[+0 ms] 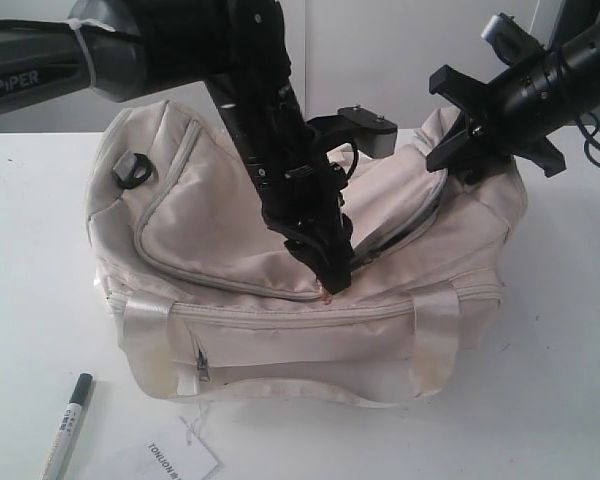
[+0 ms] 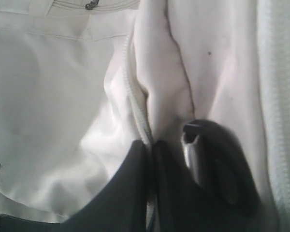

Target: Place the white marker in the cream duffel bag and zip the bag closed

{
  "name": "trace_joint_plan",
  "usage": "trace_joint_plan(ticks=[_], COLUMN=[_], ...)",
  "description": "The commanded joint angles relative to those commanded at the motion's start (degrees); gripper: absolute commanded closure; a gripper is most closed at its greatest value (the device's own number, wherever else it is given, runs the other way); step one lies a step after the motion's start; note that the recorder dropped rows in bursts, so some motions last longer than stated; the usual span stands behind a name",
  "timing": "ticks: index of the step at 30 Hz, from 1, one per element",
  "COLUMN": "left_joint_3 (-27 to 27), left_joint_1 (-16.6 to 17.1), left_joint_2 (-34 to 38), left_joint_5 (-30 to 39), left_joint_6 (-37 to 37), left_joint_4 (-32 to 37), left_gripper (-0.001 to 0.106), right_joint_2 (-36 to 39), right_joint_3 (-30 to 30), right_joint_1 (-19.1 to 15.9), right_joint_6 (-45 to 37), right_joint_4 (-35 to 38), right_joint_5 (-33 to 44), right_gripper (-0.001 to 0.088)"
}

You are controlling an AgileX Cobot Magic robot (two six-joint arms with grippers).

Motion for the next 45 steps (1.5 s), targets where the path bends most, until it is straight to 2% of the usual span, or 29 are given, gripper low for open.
trace_joint_plan(ticks=[3, 7, 13, 18, 22, 37, 45], left_joint_3=[0.00, 0.00, 0.00, 0.00, 0.00, 0.00, 0.00], left_joint_1=[0.00, 0.00, 0.00, 0.00, 0.00, 0.00, 0.00], left_joint_2=[0.00, 0.00, 0.00, -0.37, -2.04, -9.85, -12.53], left_joint_5=[0.00, 0.00, 0.00, 0.00, 0.00, 0.00, -4.76], left_joint_6=[-1.89, -2.82, -11.43, -14.94, -14.81, -13.14, -11.11], left_joint_4=[2.93, 3.25, 6.26, 5.93, 3.07, 2.68, 0.38], left_gripper=[0.105, 0.105, 0.105, 0.105, 0.105, 0.105, 0.105], right_joint_2=[0.00, 0.00, 0.00, 0.00, 0.00, 0.00, 0.00], right_joint_3=[0.00, 0.00, 0.00, 0.00, 0.00, 0.00, 0.00], right_joint_1=[0.00, 0.00, 0.00, 0.00, 0.00, 0.00, 0.00], right_joint_6=[0.00, 0.00, 0.00, 0.12, 0.10, 0.10, 0.10], right_joint_4=[-0.22, -0.22, -0.73, -2.96, -3.12, -6.96, -7.67], right_joint_5=[0.00, 0.00, 0.00, -0.27, -0.36, -0.38, -0.38], right_gripper=[0.0868, 0.0868, 0.0868, 0.0868, 0.0868, 0.0868, 0.0868])
